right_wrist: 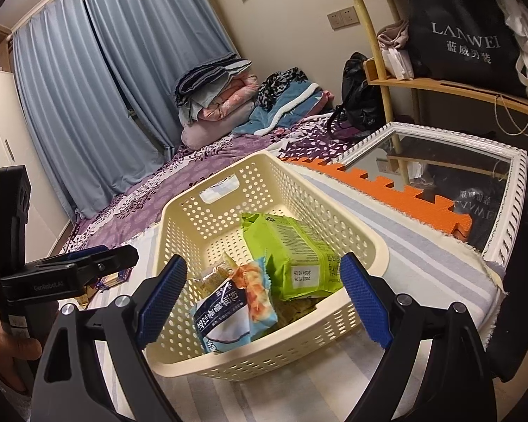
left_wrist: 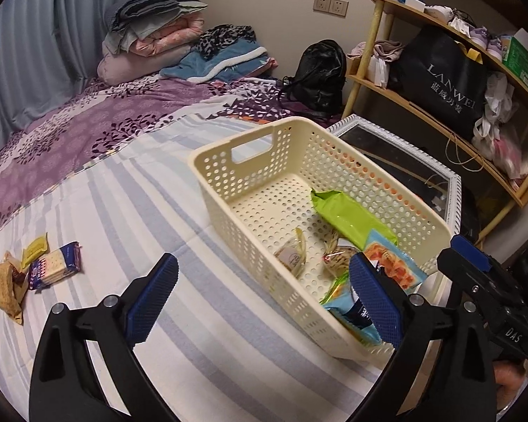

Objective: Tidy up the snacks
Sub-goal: 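Move both open tools back to the remaining snacks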

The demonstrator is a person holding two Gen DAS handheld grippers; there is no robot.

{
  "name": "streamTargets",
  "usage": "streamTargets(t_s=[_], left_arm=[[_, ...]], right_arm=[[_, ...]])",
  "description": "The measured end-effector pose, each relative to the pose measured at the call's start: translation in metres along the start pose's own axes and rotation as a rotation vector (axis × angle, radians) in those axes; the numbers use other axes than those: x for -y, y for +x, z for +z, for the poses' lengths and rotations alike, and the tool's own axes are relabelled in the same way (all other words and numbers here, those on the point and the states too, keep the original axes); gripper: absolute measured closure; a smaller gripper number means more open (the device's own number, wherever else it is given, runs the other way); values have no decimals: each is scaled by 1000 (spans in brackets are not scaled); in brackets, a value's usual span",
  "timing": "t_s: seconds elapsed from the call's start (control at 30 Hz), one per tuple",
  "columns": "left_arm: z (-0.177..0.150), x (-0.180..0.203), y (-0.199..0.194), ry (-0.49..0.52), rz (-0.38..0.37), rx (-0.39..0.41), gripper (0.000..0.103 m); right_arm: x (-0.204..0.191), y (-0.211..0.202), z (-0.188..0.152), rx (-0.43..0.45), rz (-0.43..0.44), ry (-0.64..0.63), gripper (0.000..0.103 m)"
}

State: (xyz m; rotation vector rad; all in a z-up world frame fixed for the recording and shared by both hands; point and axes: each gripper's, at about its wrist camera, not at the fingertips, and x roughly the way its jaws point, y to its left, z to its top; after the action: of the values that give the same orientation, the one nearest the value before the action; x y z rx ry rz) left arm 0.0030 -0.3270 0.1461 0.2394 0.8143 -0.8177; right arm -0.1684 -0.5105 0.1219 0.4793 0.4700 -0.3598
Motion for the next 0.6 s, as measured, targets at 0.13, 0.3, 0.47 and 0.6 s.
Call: streamTargets(t_s=[0.13,0.3,0.47,0.6], left_arm=[[-2,-6,-5,-6,16,9,4],[-5,-16,-11,-18,36,16,4],[-8,-25,-17,-35,54,21,4],[-10,-31,-24,-36,78,30,4]], right_arm=[[-7,-1,1,4,12,-10,15],[-16,-1,2,7,30,-25,15],[-27,-1,2,4,48,-38,15],[-37,-2,3,6,65,-53,15]])
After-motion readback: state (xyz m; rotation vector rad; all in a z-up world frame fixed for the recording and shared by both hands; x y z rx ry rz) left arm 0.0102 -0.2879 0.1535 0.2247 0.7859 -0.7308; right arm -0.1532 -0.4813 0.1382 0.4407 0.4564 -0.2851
